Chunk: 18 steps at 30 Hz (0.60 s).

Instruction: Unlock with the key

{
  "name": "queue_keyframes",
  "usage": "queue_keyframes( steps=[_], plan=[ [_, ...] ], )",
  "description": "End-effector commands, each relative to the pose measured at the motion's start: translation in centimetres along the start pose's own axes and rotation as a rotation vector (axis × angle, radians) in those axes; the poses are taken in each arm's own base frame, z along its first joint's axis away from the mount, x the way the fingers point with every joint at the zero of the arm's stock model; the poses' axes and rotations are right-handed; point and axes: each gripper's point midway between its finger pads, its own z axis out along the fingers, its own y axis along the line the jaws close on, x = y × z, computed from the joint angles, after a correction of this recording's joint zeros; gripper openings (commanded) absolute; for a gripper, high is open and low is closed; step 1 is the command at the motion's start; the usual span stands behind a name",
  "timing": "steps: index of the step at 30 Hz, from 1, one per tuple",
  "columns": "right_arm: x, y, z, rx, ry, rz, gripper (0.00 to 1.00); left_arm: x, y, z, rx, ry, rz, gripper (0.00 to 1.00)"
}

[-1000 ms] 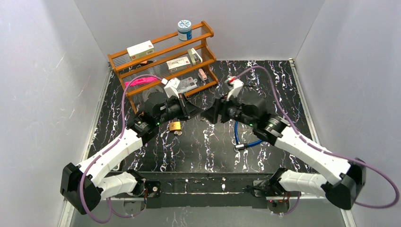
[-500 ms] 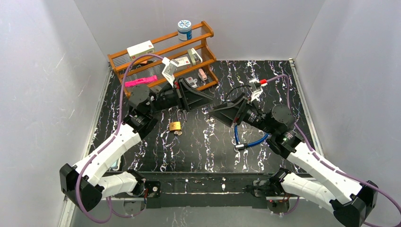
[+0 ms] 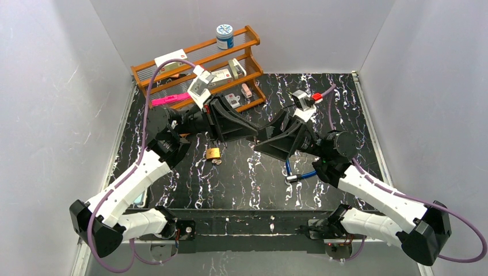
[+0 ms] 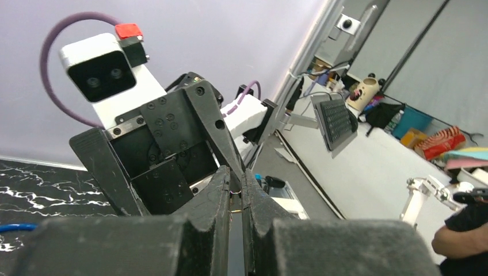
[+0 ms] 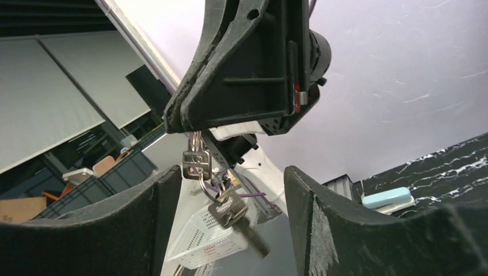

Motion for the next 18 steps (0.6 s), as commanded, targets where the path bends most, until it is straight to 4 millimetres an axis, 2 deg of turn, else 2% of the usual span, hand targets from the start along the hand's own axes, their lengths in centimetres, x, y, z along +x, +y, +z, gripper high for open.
queue_keyframes(
  steps=[1, 4, 8, 14, 18],
  plan=[
    [-1.9, 5.2, 0.5, -0.181, -0.034, -0.076, 0.70, -0.4, -3.0, 0.2, 0.111, 0.024, 0.114, 0.00],
    [-2.0, 6.2, 0.6, -0.225, -0.034, -0.073, 0.61, 0.2, -3.7, 0.3, 0.150, 0.046, 0.149, 0.00],
    [-2.1, 6.8, 0.6, -0.247, -0.024, -0.055, 0.59, 0.2, -3.7, 0.4, 0.161, 0.051, 0.177, 0.00],
    [-1.7, 6.7, 0.7, -0.236, 0.011, -0.042, 0.34, -0.4, -3.2, 1.0, 0.156, 0.026, 0.202, 0.00],
    [-1.3, 6.2, 0.6, -0.217, 0.019, -0.033, 0.34, -0.8, -3.3, 1.1, 0.156, 0.011, 0.223, 0.00]
  ],
)
